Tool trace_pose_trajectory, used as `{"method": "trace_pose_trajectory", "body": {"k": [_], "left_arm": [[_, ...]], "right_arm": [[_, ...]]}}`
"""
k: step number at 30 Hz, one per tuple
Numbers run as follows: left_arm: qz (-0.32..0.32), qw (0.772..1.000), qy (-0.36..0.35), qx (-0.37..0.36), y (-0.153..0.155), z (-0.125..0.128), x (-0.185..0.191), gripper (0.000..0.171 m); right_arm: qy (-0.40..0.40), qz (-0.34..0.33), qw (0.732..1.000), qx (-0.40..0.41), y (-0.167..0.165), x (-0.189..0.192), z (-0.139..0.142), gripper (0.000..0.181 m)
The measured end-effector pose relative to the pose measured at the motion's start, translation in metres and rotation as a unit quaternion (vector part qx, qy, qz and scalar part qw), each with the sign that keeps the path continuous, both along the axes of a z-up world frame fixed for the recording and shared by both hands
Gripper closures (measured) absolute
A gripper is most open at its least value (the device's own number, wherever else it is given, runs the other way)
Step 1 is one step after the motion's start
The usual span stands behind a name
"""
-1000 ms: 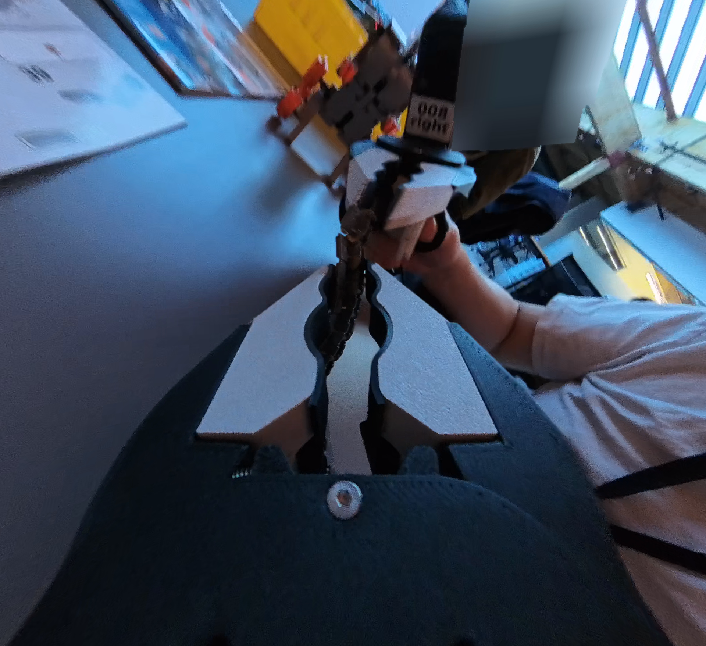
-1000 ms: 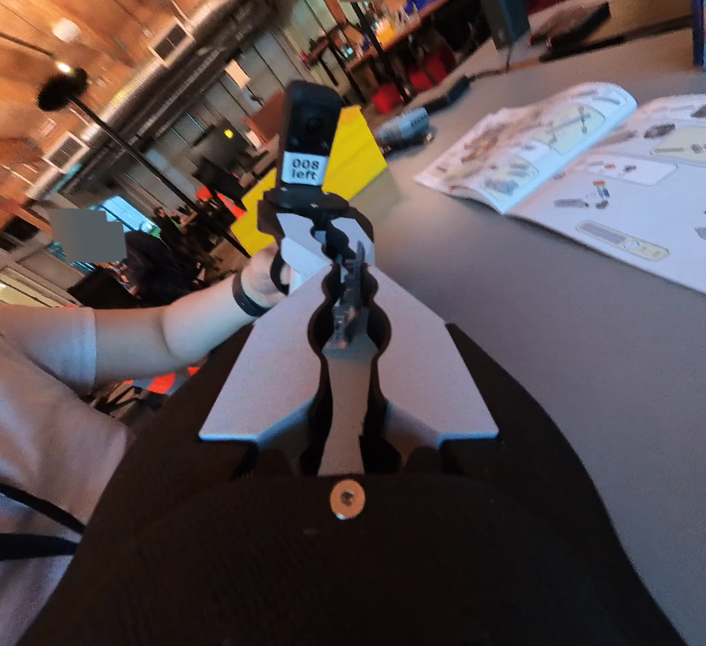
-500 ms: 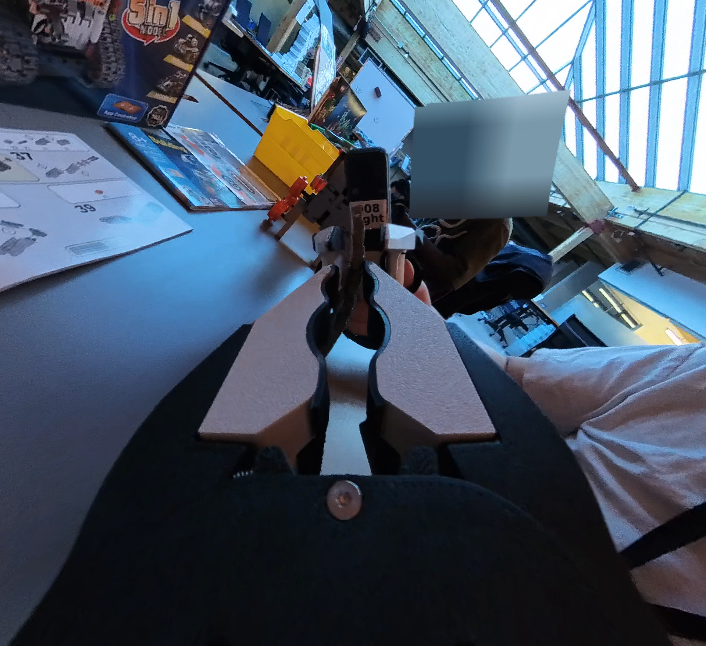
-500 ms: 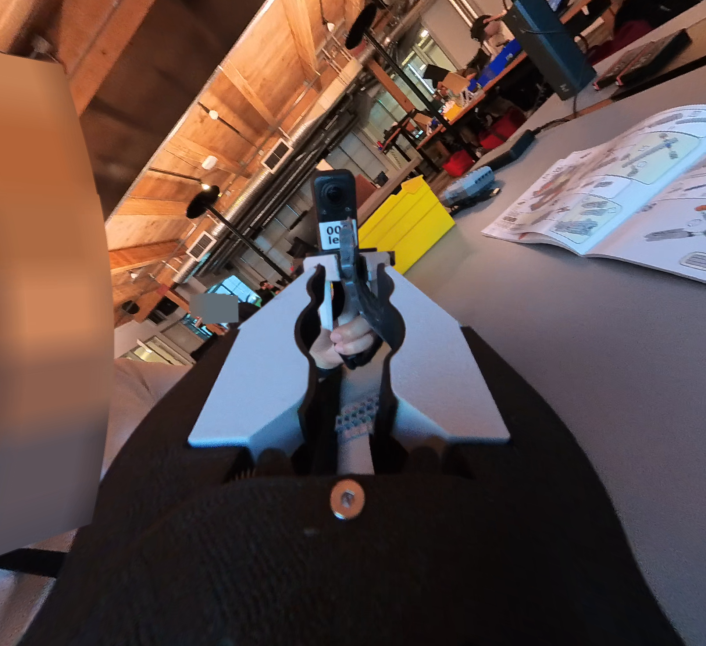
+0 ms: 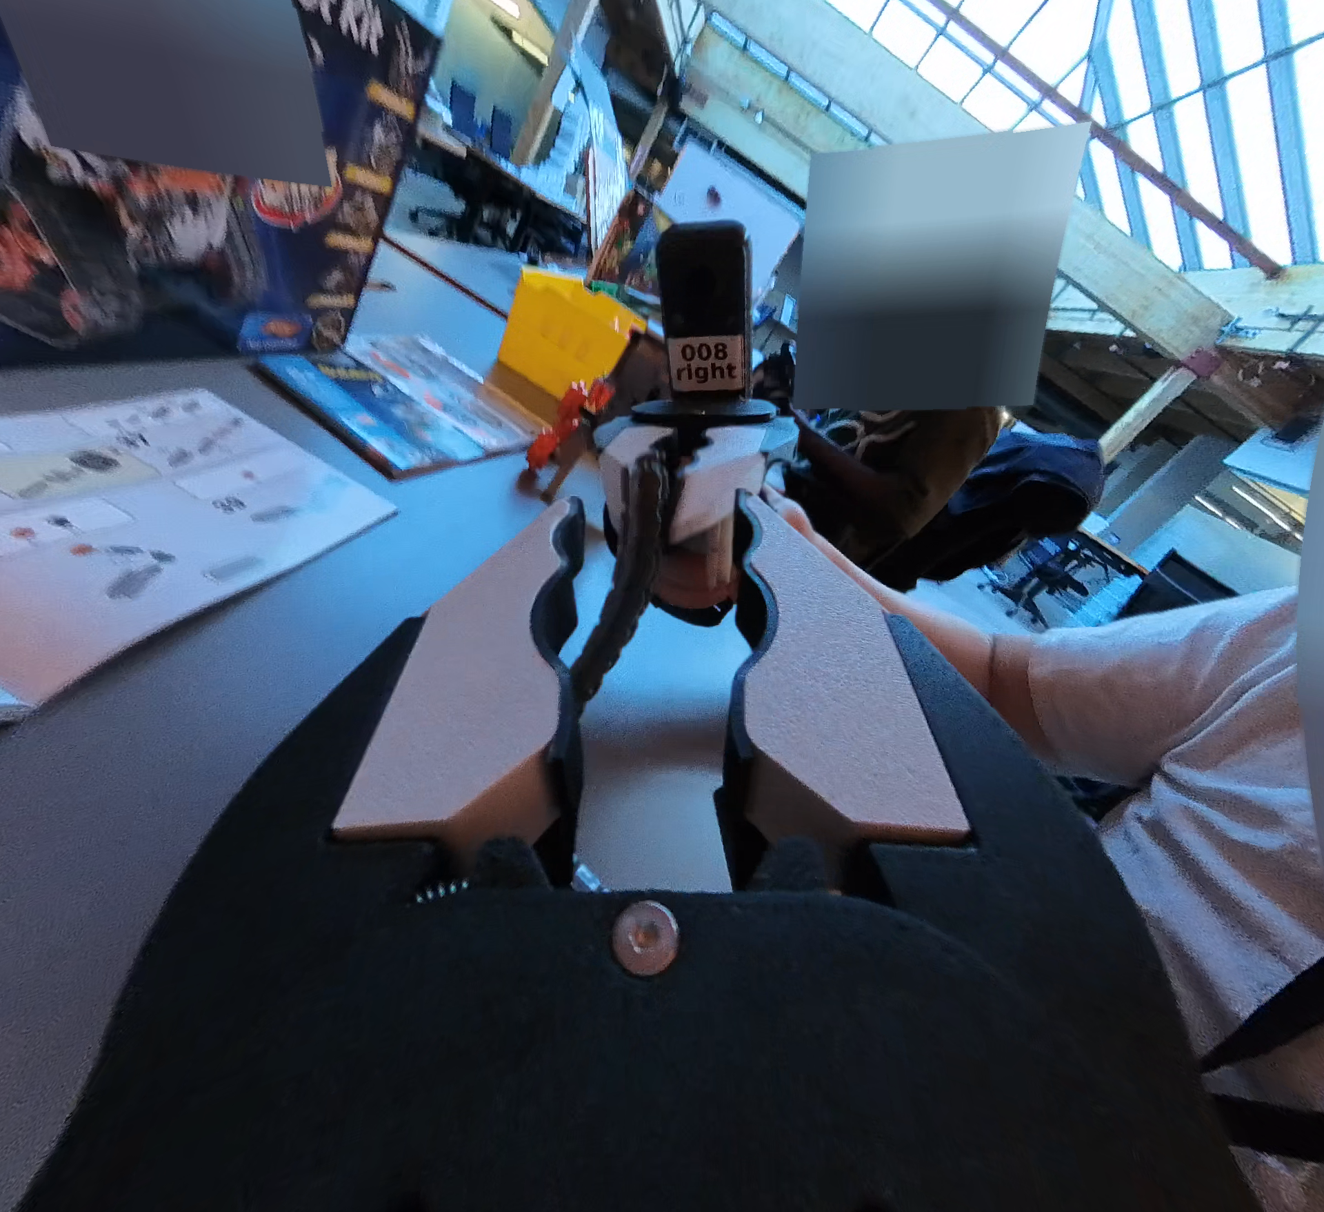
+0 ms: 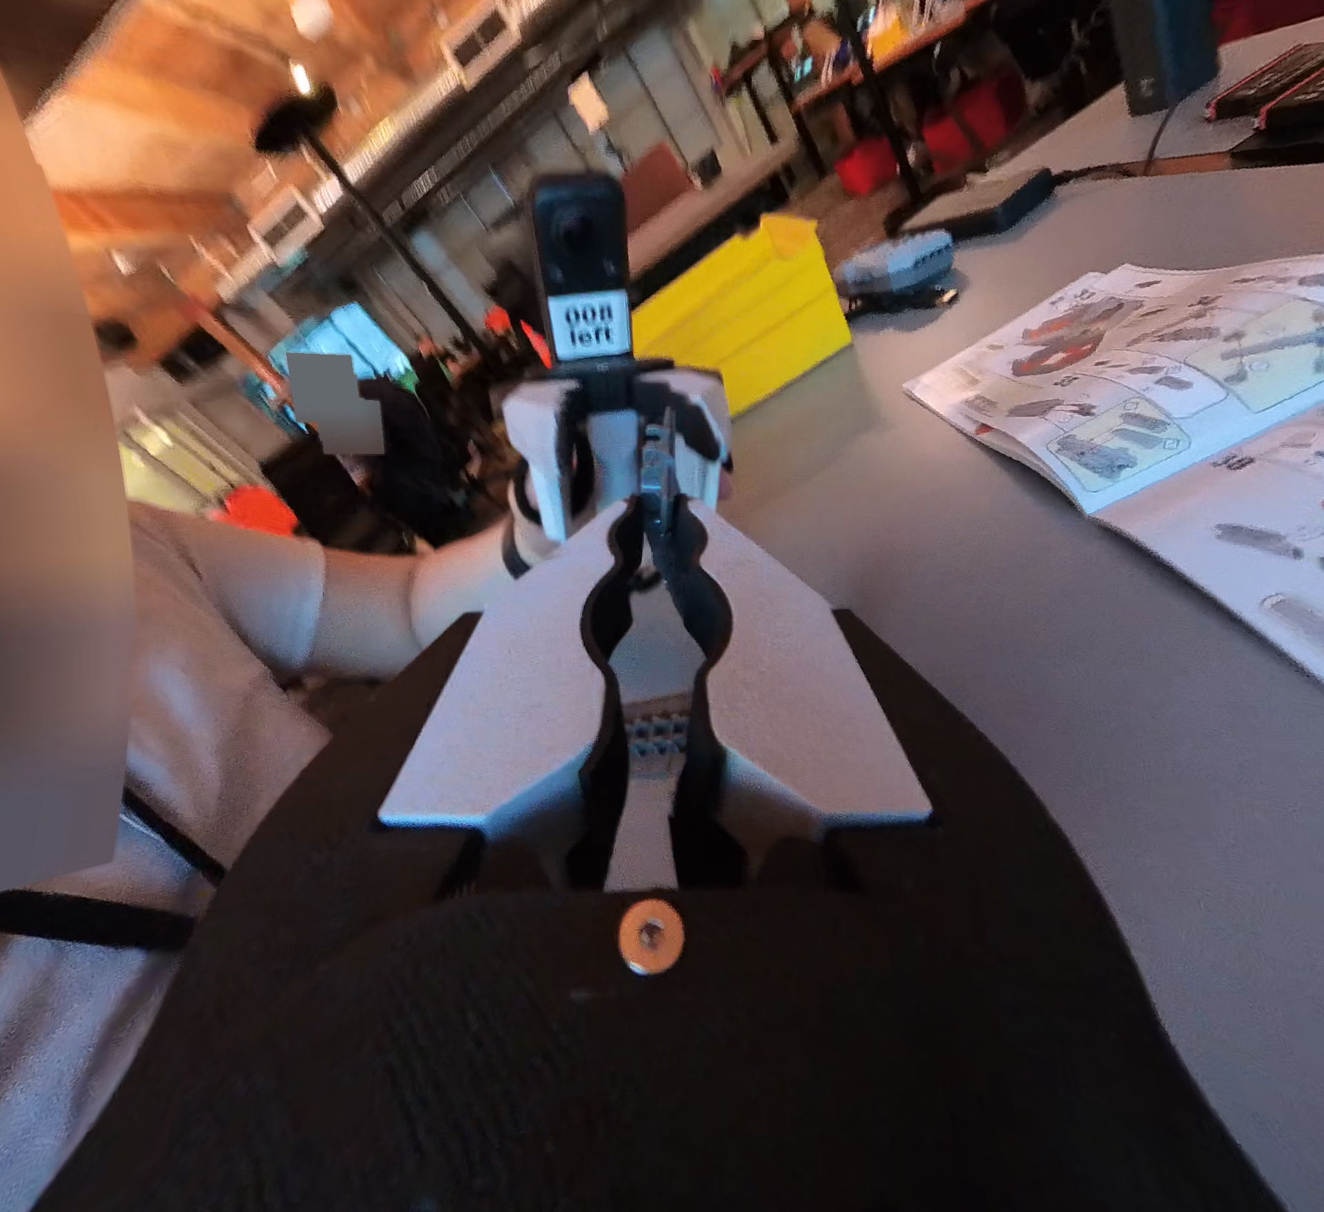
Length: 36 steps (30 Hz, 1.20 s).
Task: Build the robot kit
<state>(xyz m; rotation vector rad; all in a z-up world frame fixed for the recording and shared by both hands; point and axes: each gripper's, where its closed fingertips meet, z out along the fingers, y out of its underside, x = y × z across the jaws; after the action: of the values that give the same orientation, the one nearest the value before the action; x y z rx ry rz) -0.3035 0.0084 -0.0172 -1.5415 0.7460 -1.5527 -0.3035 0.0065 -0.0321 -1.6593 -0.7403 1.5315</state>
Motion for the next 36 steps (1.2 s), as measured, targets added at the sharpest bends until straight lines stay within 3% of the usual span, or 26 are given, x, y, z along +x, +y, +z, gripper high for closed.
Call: {"method": "trace_pose_trajectory", "body": {"k": [4, 7, 12, 15, 19, 21, 29, 36], "left_arm": [[0.032, 0.998, 0.015, 0.059, 0.011, 0.009, -0.021, 0.133], [0.033, 0.989, 0.092, 0.107, 0.012, -0.009, -0.03, 0.139], [-0.005, 0.989, 0.137, 0.055, 0.012, -0.033, -0.039, 0.154], [-0.011, 0.994, 0.108, 0.013, 0.018, -0.033, -0.043, 0.147], [-0.048, 0.996, 0.07, -0.03, 0.014, -0.031, -0.041, 0.155], [-0.047, 0.995, 0.082, -0.024, 0.013, -0.034, -0.039, 0.165], [-0.049, 0.996, 0.079, 0.0, 0.009, -0.029, -0.039, 0.167], [-0.071, 0.996, 0.052, 0.002, 0.002, -0.02, -0.039, 0.167]], "right_arm": [[-0.124, 0.089, 0.987, 0.05, -0.006, -0.024, -0.013, 0.175], [-0.2, 0.145, 0.966, 0.08, -0.007, -0.044, -0.032, 0.174], [-0.16, 0.15, 0.975, 0.044, 0.005, -0.056, -0.032, 0.175], [-0.121, 0.141, 0.982, 0.025, 0.012, -0.049, -0.03, 0.175], [-0.089, 0.138, 0.986, 0.008, 0.012, -0.045, -0.03, 0.175], [-0.085, 0.135, 0.987, 0.015, 0.012, -0.046, -0.03, 0.175], [-0.037, 0.132, 0.99, 0.014, 0.01, -0.04, -0.021, 0.172], [0.027, 0.162, 0.986, -0.036, 0.004, -0.034, -0.008, 0.177]]}}
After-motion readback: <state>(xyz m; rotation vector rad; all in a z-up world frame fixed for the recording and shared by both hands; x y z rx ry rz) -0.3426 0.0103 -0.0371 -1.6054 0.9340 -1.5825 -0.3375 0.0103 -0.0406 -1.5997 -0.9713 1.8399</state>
